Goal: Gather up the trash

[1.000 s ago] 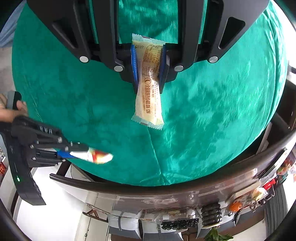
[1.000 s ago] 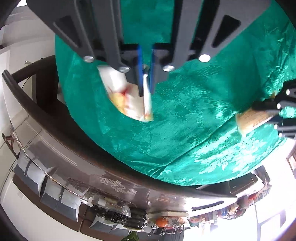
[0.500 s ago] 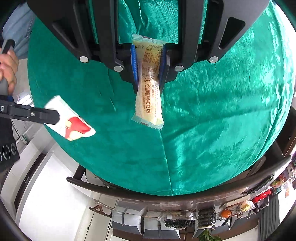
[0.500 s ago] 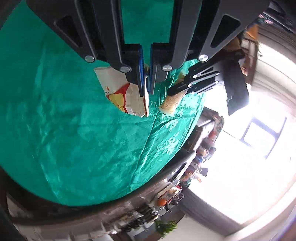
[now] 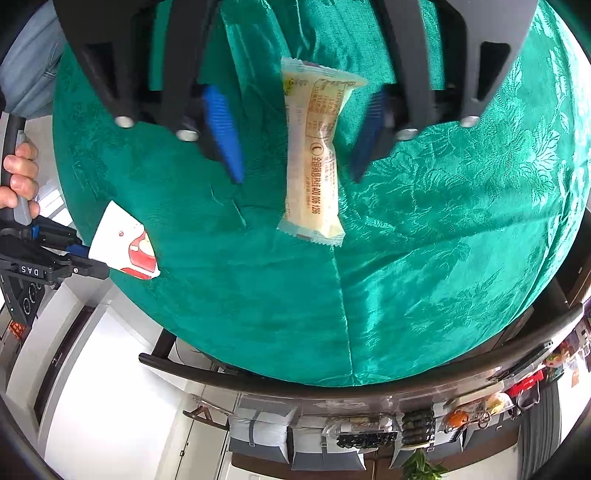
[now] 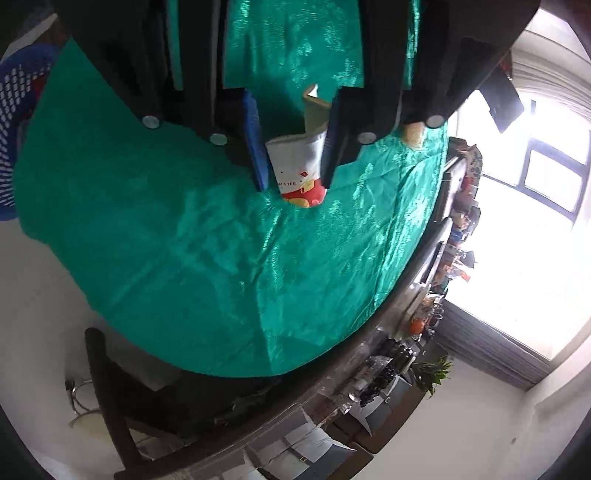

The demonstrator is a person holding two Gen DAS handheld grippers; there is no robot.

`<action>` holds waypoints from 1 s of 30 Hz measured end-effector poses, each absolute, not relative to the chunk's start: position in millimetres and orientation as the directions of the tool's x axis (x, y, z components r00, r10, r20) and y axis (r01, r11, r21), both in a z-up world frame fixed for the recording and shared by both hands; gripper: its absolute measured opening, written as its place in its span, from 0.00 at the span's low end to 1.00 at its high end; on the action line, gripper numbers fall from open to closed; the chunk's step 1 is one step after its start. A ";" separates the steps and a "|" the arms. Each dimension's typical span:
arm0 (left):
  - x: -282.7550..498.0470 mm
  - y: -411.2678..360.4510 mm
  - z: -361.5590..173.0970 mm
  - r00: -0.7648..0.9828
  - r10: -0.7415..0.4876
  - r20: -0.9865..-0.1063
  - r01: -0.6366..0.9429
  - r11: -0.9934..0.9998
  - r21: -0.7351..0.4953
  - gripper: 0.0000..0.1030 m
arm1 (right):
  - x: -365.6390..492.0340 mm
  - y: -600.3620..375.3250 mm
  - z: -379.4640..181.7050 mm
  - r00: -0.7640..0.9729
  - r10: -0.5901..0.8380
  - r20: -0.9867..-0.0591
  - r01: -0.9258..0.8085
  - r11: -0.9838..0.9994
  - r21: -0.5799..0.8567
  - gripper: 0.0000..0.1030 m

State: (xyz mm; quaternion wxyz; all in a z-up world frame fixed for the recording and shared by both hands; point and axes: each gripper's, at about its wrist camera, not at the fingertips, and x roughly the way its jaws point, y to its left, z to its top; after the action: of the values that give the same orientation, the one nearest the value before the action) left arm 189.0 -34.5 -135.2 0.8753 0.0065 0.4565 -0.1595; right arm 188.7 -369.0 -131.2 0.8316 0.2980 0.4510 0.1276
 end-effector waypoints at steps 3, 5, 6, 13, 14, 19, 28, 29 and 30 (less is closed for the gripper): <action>184.0 -39.5 -135.2 0.532 -0.273 -0.801 0.298 0.946 -0.125 0.86 | 175.9 -371.5 -125.1 0.607 0.379 -0.699 0.042 0.863 0.504 0.70; 181.3 -42.2 -137.0 0.538 -0.255 -0.804 0.299 0.949 -0.101 0.89 | 166.2 -356.1 -120.8 0.616 0.330 -0.715 -0.028 0.916 0.399 0.75; 180.9 -43.3 -139.3 0.538 -0.241 -0.808 0.297 0.951 -0.086 0.89 | 158.2 -347.7 -120.8 0.621 0.315 -0.718 -0.071 0.934 0.349 0.79; 182.7 -44.5 -148.3 0.540 -0.188 -0.821 0.265 0.963 -0.046 0.93 | 157.3 -296.5 -147.4 0.596 0.179 -0.783 -0.208 0.976 0.065 0.85; 182.8 -45.4 -149.6 0.541 -0.180 -0.822 0.267 0.963 -0.035 0.95 | 160.3 -296.6 -150.0 0.593 0.177 -0.786 -0.206 0.976 0.064 0.85; 182.1 -50.2 -152.3 0.541 -0.152 -0.827 0.277 0.961 0.005 0.95 | 169.9 -291.7 -159.1 0.563 0.168 -0.809 -0.220 0.974 0.049 0.86; 182.1 -51.4 -152.4 0.543 -0.146 -0.827 0.277 0.961 0.012 0.95 | 167.9 -291.7 -156.8 0.558 0.147 -0.817 -0.205 0.978 0.035 0.91; 182.2 -51.4 -152.6 0.543 -0.146 -0.827 0.277 0.961 0.013 0.96 | 168.2 -291.5 -156.9 0.557 0.147 -0.817 -0.206 0.978 0.036 0.92; 182.1 -51.5 -152.5 0.544 -0.145 -0.827 0.277 0.961 0.014 0.96 | 168.4 -290.7 -157.1 0.556 0.147 -0.818 -0.208 0.978 0.035 0.93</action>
State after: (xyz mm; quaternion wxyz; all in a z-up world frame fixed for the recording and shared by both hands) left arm 182.1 -51.5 -152.5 0.8756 0.0715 0.4623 -0.1204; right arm 168.4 -290.7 -157.1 0.8814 -0.0329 0.4604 0.1008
